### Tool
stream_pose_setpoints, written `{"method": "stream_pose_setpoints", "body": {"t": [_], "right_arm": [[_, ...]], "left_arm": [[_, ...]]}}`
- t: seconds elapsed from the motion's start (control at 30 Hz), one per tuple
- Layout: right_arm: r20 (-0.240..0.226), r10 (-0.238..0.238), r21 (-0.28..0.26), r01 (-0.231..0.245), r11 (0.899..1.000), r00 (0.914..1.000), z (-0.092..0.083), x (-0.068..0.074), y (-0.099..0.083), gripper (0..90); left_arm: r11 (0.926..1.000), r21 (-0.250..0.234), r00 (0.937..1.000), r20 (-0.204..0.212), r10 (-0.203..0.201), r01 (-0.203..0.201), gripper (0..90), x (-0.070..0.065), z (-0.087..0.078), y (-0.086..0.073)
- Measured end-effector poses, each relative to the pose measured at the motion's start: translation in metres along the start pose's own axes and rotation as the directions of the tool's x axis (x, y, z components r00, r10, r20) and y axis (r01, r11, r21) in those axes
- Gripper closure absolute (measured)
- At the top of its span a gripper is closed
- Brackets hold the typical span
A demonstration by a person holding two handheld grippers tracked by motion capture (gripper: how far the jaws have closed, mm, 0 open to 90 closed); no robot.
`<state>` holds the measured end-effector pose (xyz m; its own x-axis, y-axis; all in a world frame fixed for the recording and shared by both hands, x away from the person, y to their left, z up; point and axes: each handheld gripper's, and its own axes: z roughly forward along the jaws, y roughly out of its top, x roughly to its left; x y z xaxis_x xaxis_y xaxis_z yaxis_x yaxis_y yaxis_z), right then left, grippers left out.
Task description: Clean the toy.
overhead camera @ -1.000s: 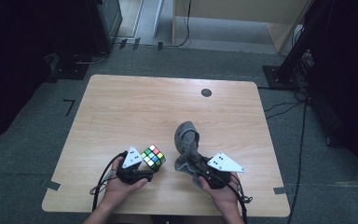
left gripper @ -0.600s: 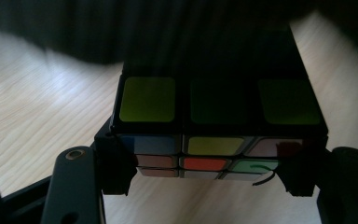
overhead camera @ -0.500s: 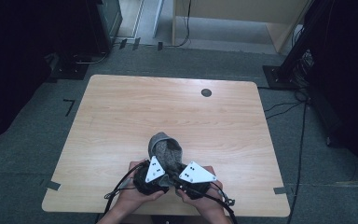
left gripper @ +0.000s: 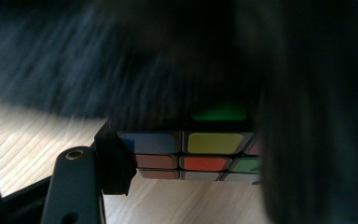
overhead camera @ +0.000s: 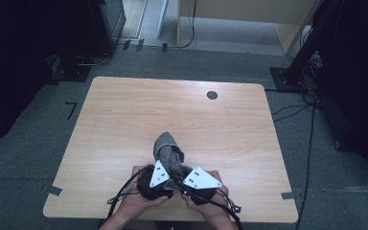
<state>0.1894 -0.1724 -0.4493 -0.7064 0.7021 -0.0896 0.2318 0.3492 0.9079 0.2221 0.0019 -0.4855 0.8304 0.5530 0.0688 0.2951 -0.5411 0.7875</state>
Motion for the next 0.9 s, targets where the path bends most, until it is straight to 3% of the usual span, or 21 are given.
{"method": "stream_pose_setpoints", "body": {"t": [0.03,0.13,0.2,0.23,0.33,0.37,0.43,0.47,0.57,0.7,0.77,0.83,0.9], "right_arm": [[0.009,-0.002,-0.001,0.002,1.000,1.0000,0.000,-0.001,0.000,72.5],[0.039,0.057,0.012,-0.057,0.998,0.9976,-0.002,-0.015,-0.004,68.3],[0.031,0.078,0.018,-0.079,0.997,0.9964,-0.003,-0.020,-0.004,55.3],[0.004,0.095,0.011,-0.095,0.995,0.9955,-0.005,-0.022,-0.002,45.2],[-0.012,0.116,-0.026,-0.116,0.993,0.9932,-0.008,-0.022,0.000,42.4],[-0.027,0.131,-0.041,-0.132,0.990,0.9911,-0.009,-0.023,0.001,44.2],[-0.021,0.139,-0.053,-0.140,0.989,0.9901,-0.010,-0.023,0.000,60.0],[-0.019,0.145,-0.033,-0.145,0.989,0.9893,-0.008,-0.024,-0.002,71.4],[-0.019,0.144,-0.036,-0.145,0.989,0.9894,-0.009,-0.022,-0.003,77.8],[-0.093,0.079,-0.028,-0.082,0.996,0.9926,-0.006,-0.009,0.001,79.4],[-0.092,0.063,-0.022,-0.065,0.998,0.9938,-0.005,-0.006,0.001,79.1],[-0.058,0.039,-0.017,-0.040,0.999,0.9976,-0.004,-0.007,0.000,79.1],[-0.031,0.073,-0.015,-0.074,0.997,0.9968,-0.006,-0.013,-0.001,79.6]], "left_arm": [[1.0000,0.000,1.0000,0.000,0.001,-0.001,34.1,0.000,0.000,0.000],[0.9999,0.007,1.0000,0.004,-0.008,0.008,34.1,0.003,0.000,-0.001],[0.9998,-0.001,0.9998,0.003,-0.020,0.020,34.1,0.004,0.000,-0.001],[0.9997,-0.003,0.9997,0.002,-0.023,0.023,34.1,0.005,-0.001,-0.001],[0.9996,-0.005,0.9996,0.001,-0.028,0.028,34.1,0.007,-0.002,-0.001],[0.9996,-0.007,0.9996,0.002,-0.029,0.029,34.1,0.007,-0.002,-0.001],[0.9995,-0.014,0.9996,0.005,-0.027,0.027,34.1,0.006,-0.002,-0.001],[0.9997,-0.012,0.9998,0.004,-0.021,0.021,34.1,0.005,-0.002,0.000],[0.9998,-0.005,0.9998,0.001,-0.019,0.019,34.1,0.005,-0.001,-0.001],[0.9994,-0.007,0.9994,-0.008,-0.033,0.033,34.0,0.008,-0.002,-0.001],[0.9996,-0.002,0.9995,-0.009,-0.029,0.029,34.0,0.007,-0.002,-0.001],[0.9998,-0.010,0.9998,-0.007,-0.018,0.018,34.1,0.006,-0.003,-0.001],[0.9996,-0.024,0.9999,0.001,-0.013,0.013,34.3,0.006,-0.005,0.000]]}}
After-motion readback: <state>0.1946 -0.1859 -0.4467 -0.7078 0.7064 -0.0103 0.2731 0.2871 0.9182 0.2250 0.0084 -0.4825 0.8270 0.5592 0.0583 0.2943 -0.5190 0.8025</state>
